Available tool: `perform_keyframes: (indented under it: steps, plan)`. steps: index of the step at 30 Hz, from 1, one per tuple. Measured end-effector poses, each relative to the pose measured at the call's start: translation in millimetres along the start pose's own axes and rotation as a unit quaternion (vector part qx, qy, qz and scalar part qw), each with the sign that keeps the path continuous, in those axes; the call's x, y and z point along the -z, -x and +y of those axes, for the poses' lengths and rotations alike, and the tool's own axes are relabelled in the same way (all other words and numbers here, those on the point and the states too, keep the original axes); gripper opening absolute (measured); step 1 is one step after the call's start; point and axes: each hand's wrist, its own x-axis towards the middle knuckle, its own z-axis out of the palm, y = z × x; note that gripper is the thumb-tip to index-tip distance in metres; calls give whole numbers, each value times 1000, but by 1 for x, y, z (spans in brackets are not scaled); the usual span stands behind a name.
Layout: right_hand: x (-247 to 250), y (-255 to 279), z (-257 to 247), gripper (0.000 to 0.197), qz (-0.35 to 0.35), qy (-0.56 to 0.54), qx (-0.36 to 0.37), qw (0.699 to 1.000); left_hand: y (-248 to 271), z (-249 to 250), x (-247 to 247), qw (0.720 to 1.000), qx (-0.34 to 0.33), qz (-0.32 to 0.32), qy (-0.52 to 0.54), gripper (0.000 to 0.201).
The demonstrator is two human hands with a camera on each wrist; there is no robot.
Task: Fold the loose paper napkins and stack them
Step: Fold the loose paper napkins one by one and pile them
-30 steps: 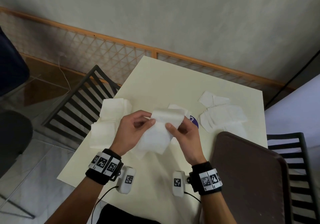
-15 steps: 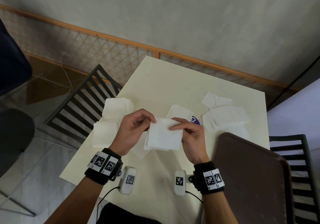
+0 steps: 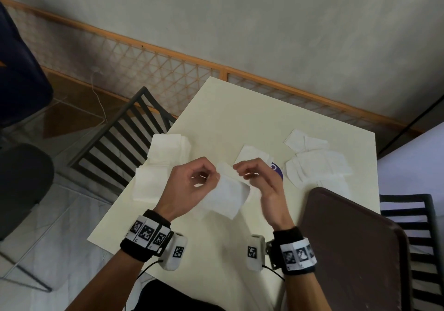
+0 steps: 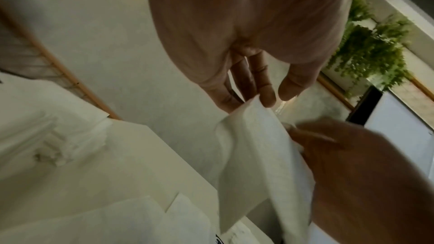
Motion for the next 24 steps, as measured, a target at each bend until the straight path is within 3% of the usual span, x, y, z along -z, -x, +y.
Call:
perform_keyframes:
  steps: [2, 4, 7, 11, 17, 22, 24]
  plan:
    - [-20, -3, -2, 23, -9, 184, 26, 983, 2, 3, -4, 999, -22, -12, -32, 12]
    - [-39, -6, 7, 37, -19, 325, 84, 942, 3, 5, -7, 998, -38, -3, -43, 12]
    - [-54, -12, 18, 35, 0, 342, 125, 931, 6, 4, -4, 996, -26, 71, -47, 17]
    - [-67, -19, 22, 44, 29, 231, 66, 970, 12, -8, 16, 985, 14, 164, -51, 21]
    - [-78, -45, 59, 41, 59, 227, -40, 971, 11, -56, 68, 962, 112, 229, -95, 24]
    - [-64, -66, 98, 22, 38, 338, -152, 928, 11, -116, 115, 924, 221, 214, -228, 30]
    - [-63, -68, 109, 41, 7, 411, -190, 891, 14, -133, 123, 911, 233, 185, -284, 33]
